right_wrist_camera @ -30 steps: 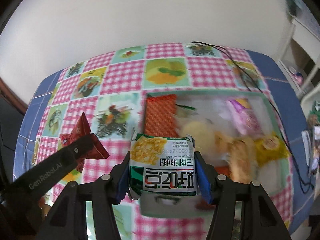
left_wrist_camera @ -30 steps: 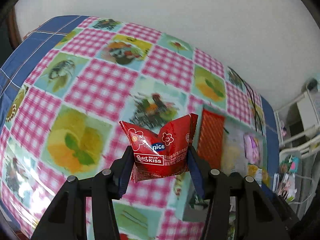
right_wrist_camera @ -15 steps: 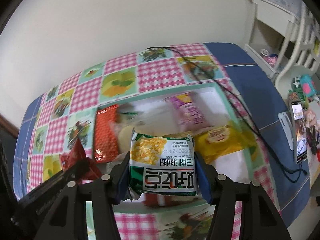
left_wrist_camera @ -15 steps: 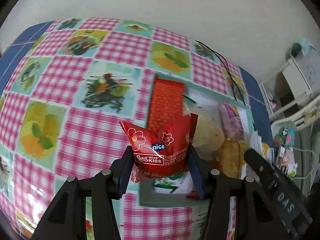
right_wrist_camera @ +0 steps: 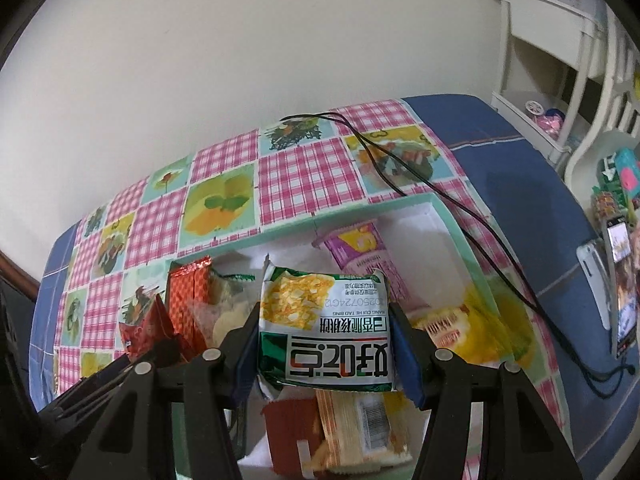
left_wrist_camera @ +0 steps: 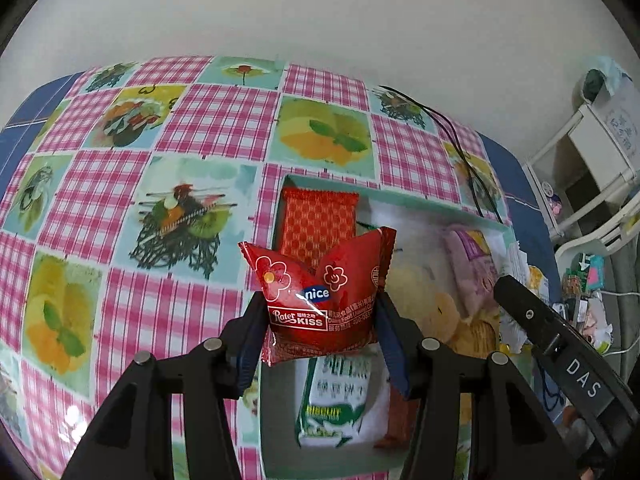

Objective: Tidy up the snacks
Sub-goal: 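Carry the candy pack and green biscuit pack into the tray and open both tools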

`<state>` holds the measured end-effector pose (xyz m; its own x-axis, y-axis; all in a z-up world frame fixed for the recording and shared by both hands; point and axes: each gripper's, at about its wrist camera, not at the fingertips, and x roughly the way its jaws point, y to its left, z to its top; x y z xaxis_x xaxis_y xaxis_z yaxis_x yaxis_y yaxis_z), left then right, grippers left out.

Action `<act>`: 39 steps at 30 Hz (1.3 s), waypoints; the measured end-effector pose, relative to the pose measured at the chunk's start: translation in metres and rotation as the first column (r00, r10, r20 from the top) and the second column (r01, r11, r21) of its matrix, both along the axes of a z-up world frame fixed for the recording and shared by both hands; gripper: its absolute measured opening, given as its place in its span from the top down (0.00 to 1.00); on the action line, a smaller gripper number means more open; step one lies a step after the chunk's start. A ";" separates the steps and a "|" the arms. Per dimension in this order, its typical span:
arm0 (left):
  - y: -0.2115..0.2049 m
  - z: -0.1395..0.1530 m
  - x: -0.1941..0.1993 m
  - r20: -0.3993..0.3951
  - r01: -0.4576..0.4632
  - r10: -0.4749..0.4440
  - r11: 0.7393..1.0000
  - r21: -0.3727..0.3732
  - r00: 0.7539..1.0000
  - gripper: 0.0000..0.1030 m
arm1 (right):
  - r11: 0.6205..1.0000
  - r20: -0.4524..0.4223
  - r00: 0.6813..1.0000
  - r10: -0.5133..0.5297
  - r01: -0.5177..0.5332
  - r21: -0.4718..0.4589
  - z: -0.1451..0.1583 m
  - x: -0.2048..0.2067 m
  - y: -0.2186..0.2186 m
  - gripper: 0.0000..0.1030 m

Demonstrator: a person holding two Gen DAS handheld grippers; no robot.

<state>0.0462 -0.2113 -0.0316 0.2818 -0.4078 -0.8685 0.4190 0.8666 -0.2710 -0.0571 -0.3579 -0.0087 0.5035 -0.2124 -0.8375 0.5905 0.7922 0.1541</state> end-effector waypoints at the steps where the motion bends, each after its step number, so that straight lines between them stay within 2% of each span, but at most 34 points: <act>1: -0.001 -0.001 0.002 0.001 -0.002 0.002 1.000 -0.002 1.000 0.47 | 1.000 0.001 1.000 0.004 -0.004 -0.006 -0.001 0.003 0.000 0.41; 16: -0.016 -0.005 0.007 0.014 0.022 -0.022 1.000 0.001 1.000 0.47 | 0.999 -0.007 0.999 0.032 -0.032 -0.035 -0.006 0.024 0.002 0.41; 29: -0.014 -0.009 0.008 -0.017 0.016 -0.016 1.000 -0.005 1.000 0.46 | 0.999 -0.042 0.998 0.037 -0.038 -0.028 -0.014 0.026 0.003 0.41; 34: -0.012 -0.009 0.010 -0.034 0.005 -0.006 1.000 -0.019 0.999 0.41 | 0.999 -0.051 0.998 0.036 -0.038 -0.023 -0.016 0.026 0.003 0.39; 39: -0.009 -0.007 0.013 -0.050 -0.005 0.003 0.999 -0.039 0.999 0.40 | 0.999 -0.053 0.998 0.031 -0.032 -0.018 -0.016 0.025 0.002 0.39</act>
<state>0.0588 -0.2205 -0.0384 0.2400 -0.4410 -0.8648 0.4008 0.8564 -0.3255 -0.0322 -0.3554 -0.0250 0.4655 -0.2131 -0.8590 0.5720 0.8130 0.1083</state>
